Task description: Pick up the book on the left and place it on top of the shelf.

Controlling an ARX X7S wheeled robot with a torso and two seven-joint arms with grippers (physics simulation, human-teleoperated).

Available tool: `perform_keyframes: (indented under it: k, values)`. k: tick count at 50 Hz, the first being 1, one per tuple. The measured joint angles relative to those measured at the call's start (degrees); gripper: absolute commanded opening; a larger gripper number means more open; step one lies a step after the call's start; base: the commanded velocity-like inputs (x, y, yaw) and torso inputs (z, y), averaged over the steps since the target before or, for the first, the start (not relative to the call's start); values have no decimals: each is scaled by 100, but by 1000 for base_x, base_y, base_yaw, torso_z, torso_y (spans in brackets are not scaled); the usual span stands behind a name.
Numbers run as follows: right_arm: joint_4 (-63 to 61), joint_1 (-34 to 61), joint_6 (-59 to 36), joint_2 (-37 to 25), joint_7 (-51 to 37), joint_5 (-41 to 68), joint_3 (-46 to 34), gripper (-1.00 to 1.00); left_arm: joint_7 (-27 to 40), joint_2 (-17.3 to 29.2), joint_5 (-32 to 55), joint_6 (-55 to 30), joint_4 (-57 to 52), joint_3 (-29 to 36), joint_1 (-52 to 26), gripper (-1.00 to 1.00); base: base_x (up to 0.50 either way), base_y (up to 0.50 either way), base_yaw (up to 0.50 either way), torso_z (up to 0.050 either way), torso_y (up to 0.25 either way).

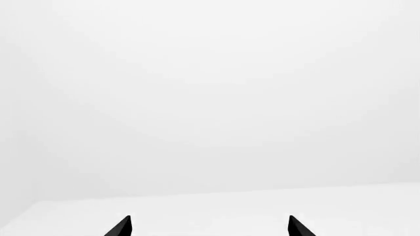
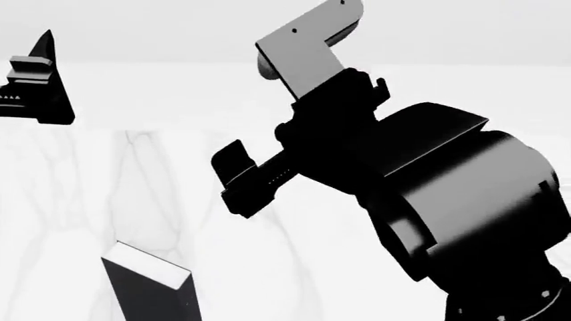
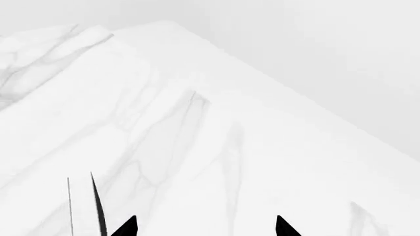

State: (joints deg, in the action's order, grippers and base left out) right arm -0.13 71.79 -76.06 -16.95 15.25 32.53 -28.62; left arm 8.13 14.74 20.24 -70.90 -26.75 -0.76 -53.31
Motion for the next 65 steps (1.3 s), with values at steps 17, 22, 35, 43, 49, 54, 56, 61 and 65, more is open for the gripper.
perform_keyframes:
  k: [17, 22, 35, 43, 49, 54, 56, 61, 65]
  values:
    - [-243, -315, 316, 118, 766, 248, -1096, 100, 19, 21, 32, 26, 11, -6, 33, 100, 0, 0, 0, 0, 0]
    - [-271, -415, 407, 209, 844, 277, -1290, 100, 24, 29, 42, 30, 10, -9, 44, 100, 0, 0, 0, 0, 0]
    - [-135, -518, 654, 361, 962, 260, -1563, 100, 37, 43, 63, 48, 17, -3, 62, 100, 0, 0, 0, 0, 0]
    - [144, -556, 889, 465, 1027, 184, -1688, 100, 47, 53, 81, 42, -1, -6, 73, 100, 0, 0, 0, 0, 0]
    - [334, -577, 1036, 530, 1063, 133, -1769, 100, 53, 60, 90, 51, 0, -6, 84, 100, 0, 0, 0, 0, 0]
    - [466, -602, 1136, 572, 1086, 94, -1839, 100, 59, 63, 98, 57, -1, -3, 90, 100, 0, 0, 0, 0, 0]
    - [509, -616, 1175, 585, 1092, 76, -1873, 100, 62, 63, 101, 60, 0, -1, 93, 100, 0, 0, 0, 0, 0]
    - [678, -655, 1307, 627, 1122, 10, -1982, 100, 68, 66, 109, 62, 0, 5, 95, 100, 0, 0, 0, 0, 0]
    - [837, -679, 1419, 659, 1142, -52, -2059, 100, 74, 69, 115, 64, 1, 8, 100, 100, 0, 0, 0, 0, 0]
